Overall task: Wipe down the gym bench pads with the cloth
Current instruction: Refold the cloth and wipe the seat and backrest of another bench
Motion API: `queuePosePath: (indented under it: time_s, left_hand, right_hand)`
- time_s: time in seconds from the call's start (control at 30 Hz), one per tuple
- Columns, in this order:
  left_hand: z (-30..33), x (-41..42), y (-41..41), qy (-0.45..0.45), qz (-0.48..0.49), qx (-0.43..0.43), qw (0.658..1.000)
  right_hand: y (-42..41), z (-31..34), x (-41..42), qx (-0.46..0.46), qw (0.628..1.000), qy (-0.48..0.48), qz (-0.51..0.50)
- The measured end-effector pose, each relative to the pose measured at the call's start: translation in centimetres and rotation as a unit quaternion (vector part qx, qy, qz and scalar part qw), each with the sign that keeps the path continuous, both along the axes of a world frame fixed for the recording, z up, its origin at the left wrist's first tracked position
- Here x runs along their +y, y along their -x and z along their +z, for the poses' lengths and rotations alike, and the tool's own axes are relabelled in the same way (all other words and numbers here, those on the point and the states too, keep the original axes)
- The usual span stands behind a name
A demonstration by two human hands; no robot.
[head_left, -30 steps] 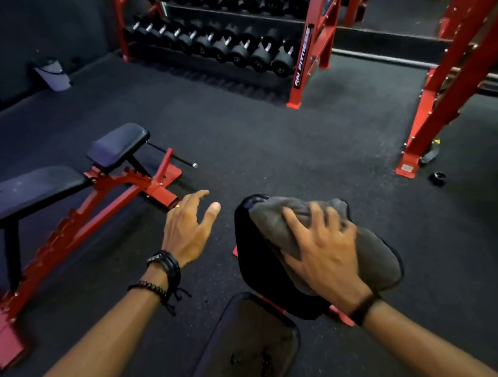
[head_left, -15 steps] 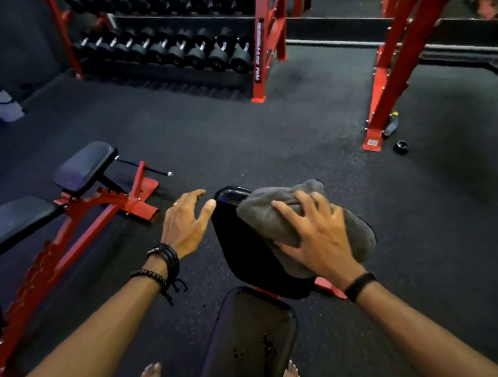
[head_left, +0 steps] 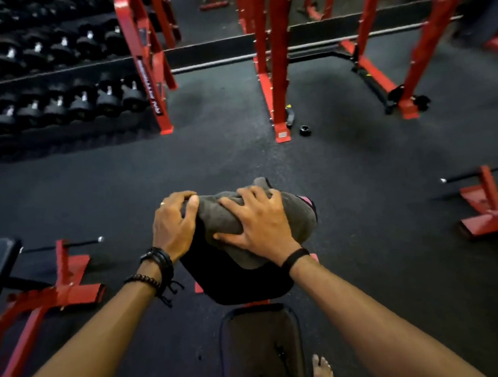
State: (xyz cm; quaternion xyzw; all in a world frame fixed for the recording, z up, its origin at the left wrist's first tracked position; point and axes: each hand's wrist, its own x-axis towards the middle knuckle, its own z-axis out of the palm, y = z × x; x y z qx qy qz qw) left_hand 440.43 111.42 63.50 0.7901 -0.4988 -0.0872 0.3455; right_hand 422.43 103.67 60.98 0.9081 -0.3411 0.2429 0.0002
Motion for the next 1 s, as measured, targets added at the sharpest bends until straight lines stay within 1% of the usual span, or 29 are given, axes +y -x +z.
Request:
queuePosePath:
  time_s: [0.07, 0.13, 0.2, 0.3, 0.33, 0.37, 0.43, 0.47, 0.5, 0.53, 0.6, 0.67, 0.7, 0.73, 0.77, 0.83, 0.87, 0.93, 0.97, 1.0]
  left_hand:
    - [0.3, -0.7, 0.6, 0.001, -0.080, -0.028, 0.996]
    - [0.5, -1.4, 0.8, -0.012, -0.169, -0.041, 0.985]
    - [0.7, -1.8, 0.9, -0.036, -0.239, -0.055, 0.969]
    - [1.1, -2.6, 1.4, -0.057, -0.308, -0.094, 0.945]
    - [1.2, -2.9, 1.8, -0.066, -0.333, -0.115, 0.934]
    - [1.2, -3.1, 2.2, -0.077, -0.361, -0.146, 0.918]
    - [1.3, -4.0, 2.9, -0.102, -0.423, -0.216, 0.874]
    - [1.5, -4.7, 3.2, -0.116, -0.449, -0.246, 0.851]
    - [1.7, -5.5, 3.6, -0.126, -0.467, -0.270, 0.833]
    - [1.8, -6.4, 4.1, -0.130, -0.480, -0.287, 0.819]
    - [1.8, -7.7, 5.1, -0.134, -0.510, -0.296, 0.796]
    - [1.2, -8.2, 5.8, -0.143, -0.534, -0.291, 0.781]
    - [1.0, -8.3, 6.0, -0.149, -0.538, -0.290, 0.778]
    - [0.9, -8.5, 6.1, -0.154, -0.539, -0.293, 0.775]
    - [1.0, -8.5, 6.2, -0.155, -0.539, -0.299, 0.772]
    - [1.0, -8.9, 6.5, -0.157, -0.539, -0.311, 0.767]
    - [1.1, -8.8, 6.6, -0.159, -0.537, -0.311, 0.768]
    - [1.2, -8.8, 6.9, -0.167, -0.537, -0.302, 0.770]
    - [1.3, -8.7, 7.0, -0.164, -0.539, -0.297, 0.771]
    - [1.4, -8.8, 7.1, -0.161, -0.541, -0.296, 0.770]
  right_hand:
    - [0.8, -1.4, 0.8, -0.060, 0.995, -0.006, -0.078]
    - [0.8, -2.8, 1.9, -0.119, 0.976, -0.040, -0.177]
    - [0.2, -3.6, 3.1, -0.187, 0.945, -0.091, -0.253]
    - [-1.1, -3.8, 4.0, -0.273, 0.886, -0.164, -0.336]
    - [-1.4, -3.8, 4.2, -0.303, 0.855, -0.205, -0.368]
    - [-1.6, -3.8, 4.4, -0.348, 0.811, -0.253, -0.397]
    - [-1.3, -3.3, 3.8, -0.452, 0.689, -0.351, -0.444]
    - [-0.8, -3.0, 3.2, -0.473, 0.636, -0.395, -0.465]
    - [-0.2, -3.0, 2.5, -0.475, 0.595, -0.440, -0.476]
    - [0.4, -3.6, 1.6, -0.468, 0.561, -0.487, -0.478]
    - [1.1, -5.8, 0.4, -0.464, 0.506, -0.561, -0.463]
    - [1.8, -9.1, -0.5, -0.459, 0.467, -0.601, -0.459]
    - [2.2, -10.7, -1.0, -0.449, 0.452, -0.623, -0.454]
    - [2.6, -12.1, -1.4, -0.440, 0.450, -0.642, -0.438]
    - [2.8, -13.8, -1.9, -0.433, 0.462, -0.650, -0.421]
    - [3.1, -14.5, -2.4, -0.435, 0.476, -0.656, -0.392]
    - [2.8, -13.7, -2.3, -0.444, 0.480, -0.649, -0.388]
    - [1.8, -11.6, -1.4, -0.485, 0.508, -0.590, -0.398]
    - [1.1, -11.0, -0.8, -0.513, 0.509, -0.559, -0.408]
    - [0.9, -11.1, -0.3, -0.531, 0.498, -0.542, -0.421]
